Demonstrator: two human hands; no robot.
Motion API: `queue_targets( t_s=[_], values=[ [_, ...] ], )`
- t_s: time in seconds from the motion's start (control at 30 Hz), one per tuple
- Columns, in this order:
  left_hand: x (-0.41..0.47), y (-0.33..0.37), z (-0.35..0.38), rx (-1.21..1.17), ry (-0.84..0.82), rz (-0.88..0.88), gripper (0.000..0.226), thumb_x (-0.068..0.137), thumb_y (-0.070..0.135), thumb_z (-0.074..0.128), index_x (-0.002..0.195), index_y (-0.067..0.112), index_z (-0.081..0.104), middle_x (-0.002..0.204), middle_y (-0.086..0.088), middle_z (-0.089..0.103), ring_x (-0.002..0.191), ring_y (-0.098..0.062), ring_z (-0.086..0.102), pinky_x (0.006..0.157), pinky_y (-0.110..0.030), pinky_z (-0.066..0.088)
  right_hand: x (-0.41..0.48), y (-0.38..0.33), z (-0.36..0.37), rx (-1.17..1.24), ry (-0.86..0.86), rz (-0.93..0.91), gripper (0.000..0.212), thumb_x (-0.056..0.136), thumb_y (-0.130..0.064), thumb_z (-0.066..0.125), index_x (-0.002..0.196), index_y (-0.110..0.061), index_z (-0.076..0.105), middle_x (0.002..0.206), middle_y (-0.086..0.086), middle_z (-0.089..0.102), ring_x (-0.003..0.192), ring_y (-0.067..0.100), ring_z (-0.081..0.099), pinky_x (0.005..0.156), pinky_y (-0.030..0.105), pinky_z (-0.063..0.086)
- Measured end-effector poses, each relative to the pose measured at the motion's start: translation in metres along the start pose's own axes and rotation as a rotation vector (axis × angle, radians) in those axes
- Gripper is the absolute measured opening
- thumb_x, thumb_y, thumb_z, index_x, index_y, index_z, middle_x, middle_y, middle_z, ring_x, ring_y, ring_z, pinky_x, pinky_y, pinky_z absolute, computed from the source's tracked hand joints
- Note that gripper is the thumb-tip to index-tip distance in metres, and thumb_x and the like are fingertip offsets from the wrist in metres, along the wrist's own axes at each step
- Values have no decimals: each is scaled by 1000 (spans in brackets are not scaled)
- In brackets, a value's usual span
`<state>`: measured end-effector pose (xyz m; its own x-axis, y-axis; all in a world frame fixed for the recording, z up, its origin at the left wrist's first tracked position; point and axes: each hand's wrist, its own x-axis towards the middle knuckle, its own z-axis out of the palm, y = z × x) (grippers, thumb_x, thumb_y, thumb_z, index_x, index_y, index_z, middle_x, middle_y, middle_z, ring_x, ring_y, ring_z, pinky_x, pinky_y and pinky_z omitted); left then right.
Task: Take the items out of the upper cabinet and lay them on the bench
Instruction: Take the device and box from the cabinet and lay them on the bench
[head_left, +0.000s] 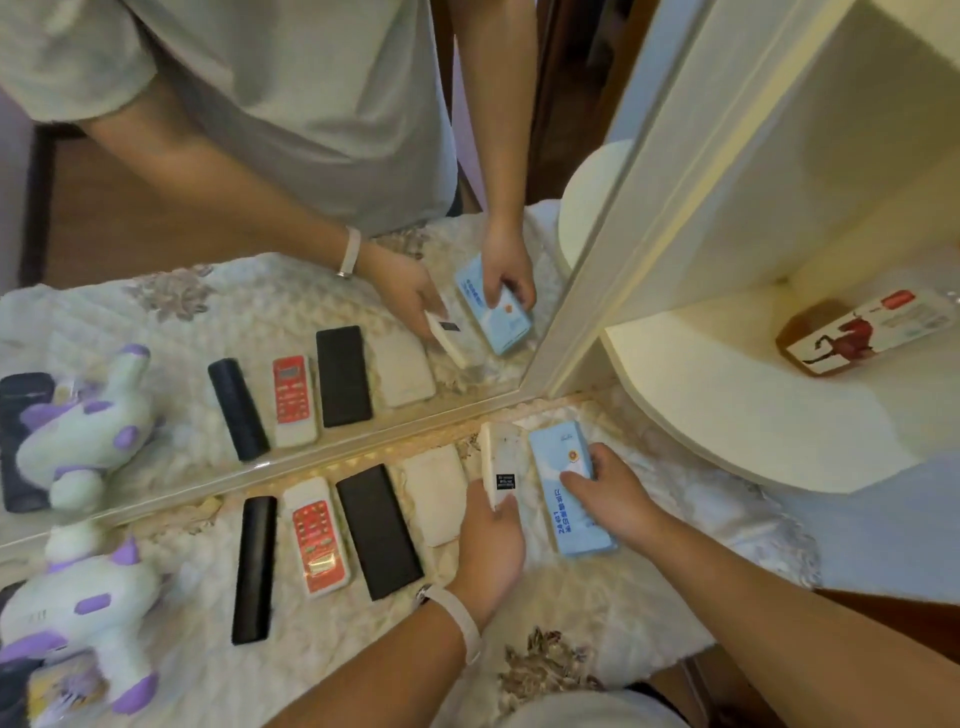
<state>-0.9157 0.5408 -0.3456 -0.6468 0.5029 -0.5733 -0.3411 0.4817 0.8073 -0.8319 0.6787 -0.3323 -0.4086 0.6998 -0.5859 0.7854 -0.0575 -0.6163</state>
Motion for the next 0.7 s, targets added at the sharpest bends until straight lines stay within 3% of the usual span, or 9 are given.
queue_targets(
  t_s=[0.13,0.2,0.3,0.43,0.57,0.63,0.7],
  values=[
    [20,-25,9,159,33,8,27,90,41,42,105,24,57,99,-2,62,88,-17,63,82,-45,54,17,0,8,-23,-18,-24,22,91,-20,58,111,-19,48,101,0,61,83,11,61,53,21,43],
    [18,-21,10,150,24,11,14,95,27,46,105,25,56,96,5,63,85,-7,61,80,-34,53,23,0,9,-22,-37,-32,23,91,-20,57,112,-19,48,100,-1,61,82,9,60,53,21,43],
    [16,-16,13,145,-16,3,22,97,9,47,111,27,48,95,18,57,82,6,55,68,-13,43,30,6,10,-18,-46,-51,22,91,-20,58,111,-18,50,104,2,63,87,16,62,59,25,46],
    [14,-15,19,209,19,44,37,91,1,48,119,25,46,108,3,61,95,-10,61,76,-22,49,33,16,5,-35,-74,-93,29,90,-19,60,116,-21,50,106,-2,63,91,17,63,74,32,50],
    [2,-10,26,349,64,43,43,88,5,52,128,15,38,116,-6,43,84,-3,47,72,-19,38,30,25,-5,-60,-110,-170,26,89,-15,60,112,-23,51,108,-2,65,90,14,65,72,32,54],
    [-7,-8,27,420,78,36,46,89,9,54,131,11,37,121,-7,40,91,-6,43,82,-19,35,28,29,-10,-95,-121,-218,31,87,-18,61,117,-21,53,113,3,61,96,18,64,76,38,57],
    [-15,-7,29,496,96,43,52,89,14,56,137,8,37,132,-9,37,115,-19,43,99,-21,33,25,33,-17,-173,-132,-277,39,88,-22,62,126,-19,51,118,5,54,107,22,58,85,38,53]
  ],
)
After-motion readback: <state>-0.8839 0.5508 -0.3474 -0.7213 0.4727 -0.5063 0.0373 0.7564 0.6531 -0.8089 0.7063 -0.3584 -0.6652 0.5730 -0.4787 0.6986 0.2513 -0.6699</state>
